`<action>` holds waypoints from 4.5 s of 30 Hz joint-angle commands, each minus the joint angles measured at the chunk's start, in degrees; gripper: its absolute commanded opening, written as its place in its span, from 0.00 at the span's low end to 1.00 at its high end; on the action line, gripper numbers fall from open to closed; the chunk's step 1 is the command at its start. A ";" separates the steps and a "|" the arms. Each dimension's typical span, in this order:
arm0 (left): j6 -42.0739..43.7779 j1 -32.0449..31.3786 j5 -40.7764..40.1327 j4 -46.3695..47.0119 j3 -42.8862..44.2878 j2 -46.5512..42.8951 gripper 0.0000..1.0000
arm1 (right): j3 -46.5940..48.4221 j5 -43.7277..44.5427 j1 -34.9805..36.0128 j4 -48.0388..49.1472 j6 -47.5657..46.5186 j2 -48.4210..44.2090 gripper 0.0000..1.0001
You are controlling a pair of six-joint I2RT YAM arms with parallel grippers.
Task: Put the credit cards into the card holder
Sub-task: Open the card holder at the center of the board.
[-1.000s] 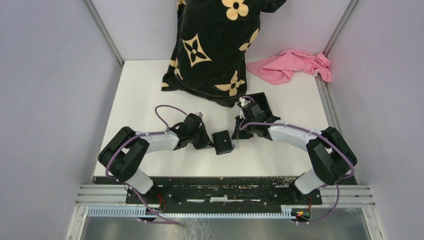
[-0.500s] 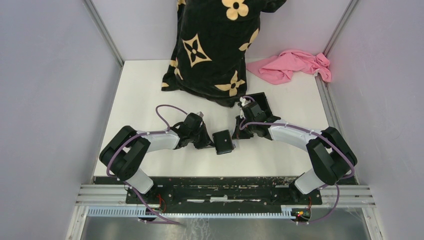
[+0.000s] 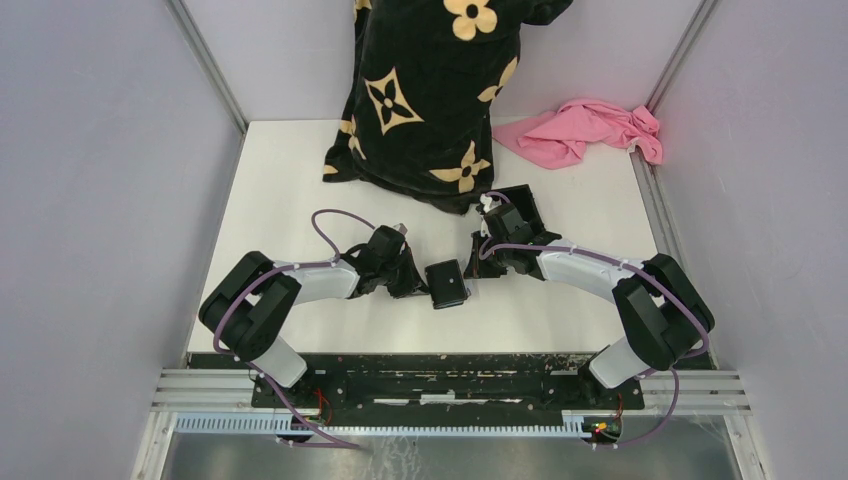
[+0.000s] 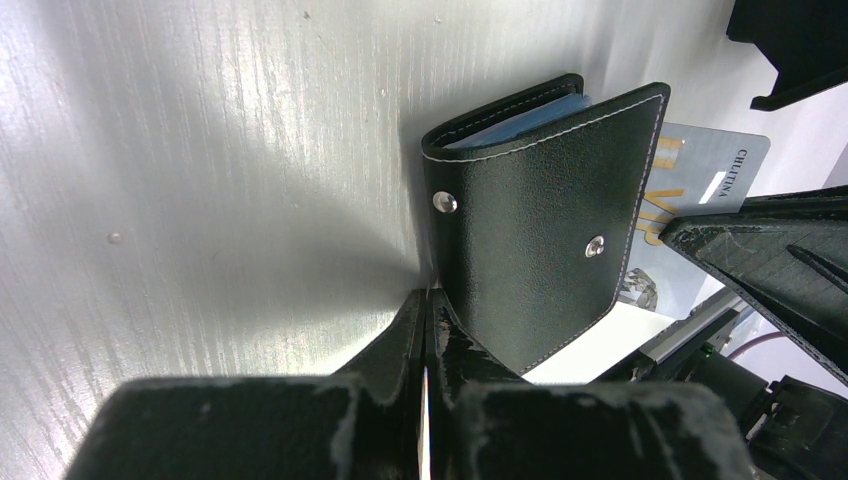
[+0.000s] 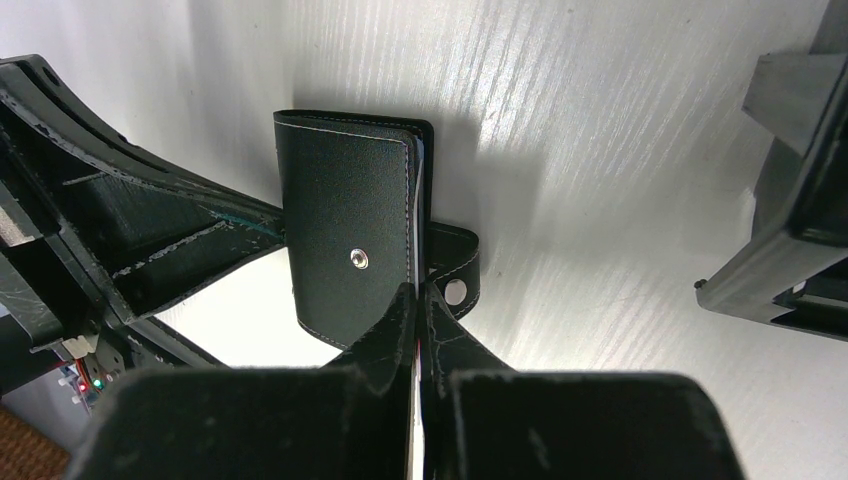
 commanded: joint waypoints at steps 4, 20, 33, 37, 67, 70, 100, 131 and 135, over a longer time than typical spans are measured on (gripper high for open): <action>3.49 -0.15 -6.54 -11.46 -4.56 4.49 0.03 | 1.50 -1.29 -0.06 1.89 1.05 -1.63 0.01; 3.41 -0.16 -6.54 -11.37 -5.04 4.24 0.03 | 1.97 -1.44 -0.04 1.73 1.71 -2.10 0.01; 3.37 -0.19 -6.41 -11.19 -5.49 4.02 0.03 | 2.05 -1.53 0.01 2.11 2.49 -2.57 0.01; 3.37 -0.22 -6.36 -11.21 -5.52 3.94 0.03 | 2.42 -1.68 0.00 2.16 2.81 -2.84 0.01; 3.54 -0.19 -6.34 -11.85 -4.79 4.19 0.03 | 6.06 -2.04 0.04 -0.56 1.99 -4.38 0.01; 3.50 -0.19 -6.28 -11.79 -4.81 4.30 0.03 | 6.19 -2.07 0.05 -0.86 1.89 -4.66 0.01; 2.84 -0.28 -5.77 -10.36 -6.09 4.48 0.03 | 7.55 -1.96 3.96 -1.17 3.34 -4.09 0.01; 3.42 -0.30 -6.49 -17.97 -10.74 -7.04 0.03 | 10.08 10.12 14.77 -1.23 1.09 5.13 0.01; 2.94 -0.32 -8.58 -22.76 -10.06 -11.70 0.03 | 10.39 13.13 15.53 -2.44 0.11 5.87 0.01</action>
